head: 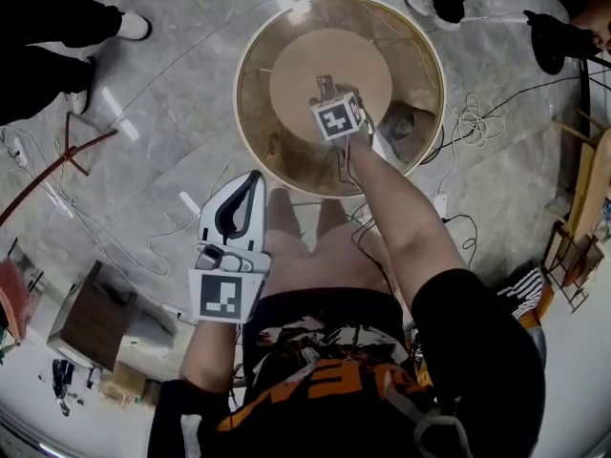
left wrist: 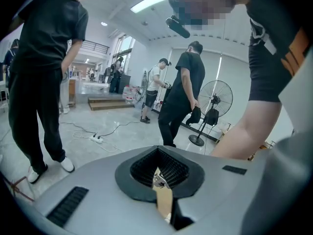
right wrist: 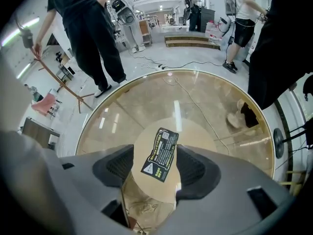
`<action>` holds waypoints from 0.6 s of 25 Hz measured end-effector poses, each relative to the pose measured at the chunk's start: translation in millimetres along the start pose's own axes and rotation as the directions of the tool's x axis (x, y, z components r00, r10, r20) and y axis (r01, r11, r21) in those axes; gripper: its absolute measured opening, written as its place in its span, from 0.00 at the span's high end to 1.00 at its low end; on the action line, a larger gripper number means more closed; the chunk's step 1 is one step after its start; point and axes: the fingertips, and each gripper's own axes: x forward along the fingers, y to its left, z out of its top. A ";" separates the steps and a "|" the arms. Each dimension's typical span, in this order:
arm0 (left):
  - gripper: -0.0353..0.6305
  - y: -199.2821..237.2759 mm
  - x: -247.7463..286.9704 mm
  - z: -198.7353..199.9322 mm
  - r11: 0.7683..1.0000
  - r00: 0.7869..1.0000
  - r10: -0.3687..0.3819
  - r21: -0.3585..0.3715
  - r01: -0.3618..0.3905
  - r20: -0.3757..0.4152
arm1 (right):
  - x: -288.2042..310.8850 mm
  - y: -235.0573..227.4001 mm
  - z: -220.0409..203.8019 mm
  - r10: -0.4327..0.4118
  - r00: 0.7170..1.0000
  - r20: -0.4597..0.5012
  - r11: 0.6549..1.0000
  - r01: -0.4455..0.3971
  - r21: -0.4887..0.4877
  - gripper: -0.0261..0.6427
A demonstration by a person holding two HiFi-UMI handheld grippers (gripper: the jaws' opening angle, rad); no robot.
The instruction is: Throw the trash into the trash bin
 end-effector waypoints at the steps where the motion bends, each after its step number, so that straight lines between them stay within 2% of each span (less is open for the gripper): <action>1: 0.91 5.2 1.0 -1.3 1.000 1.000 0.002 -0.003 -0.002 -0.001 | 6.5 -0.1 0.1 -0.004 1.000 -0.016 1.000 0.004 0.001 0.54; 5: 0.91 13.8 2.2 -5.1 1.000 1.000 0.000 -0.011 -0.001 -0.018 | 24.8 -3.1 -11.5 -0.033 0.996 -0.080 0.999 0.033 0.010 0.56; 7: 0.91 15.7 0.2 -5.2 1.000 1.000 -0.005 -0.003 0.005 -0.028 | 25.8 -5.7 -15.3 -0.074 0.993 -0.089 0.997 0.073 -0.012 0.66; 9: 0.91 16.8 -1.0 -3.9 1.000 0.999 -0.011 0.005 0.011 -0.031 | 24.2 -5.0 -15.0 -0.092 0.991 -0.092 0.995 0.089 -0.044 0.70; 10: 0.91 15.8 -0.6 -3.4 1.000 0.999 -0.014 0.007 0.014 -0.031 | 22.8 -5.5 -15.8 -0.098 0.991 -0.096 0.994 0.093 -0.058 0.85; 11: 0.91 13.5 0.3 -3.1 1.000 0.999 -0.016 0.009 0.017 -0.032 | 20.8 -7.2 -17.2 -0.100 0.990 -0.097 0.994 0.094 -0.063 0.89; 15: 0.91 -4.3 4.8 -0.8 0.999 0.999 -0.041 0.023 0.042 -0.036 | 1.5 -24.6 -26.9 -0.090 0.995 -0.043 0.996 0.089 -0.014 0.91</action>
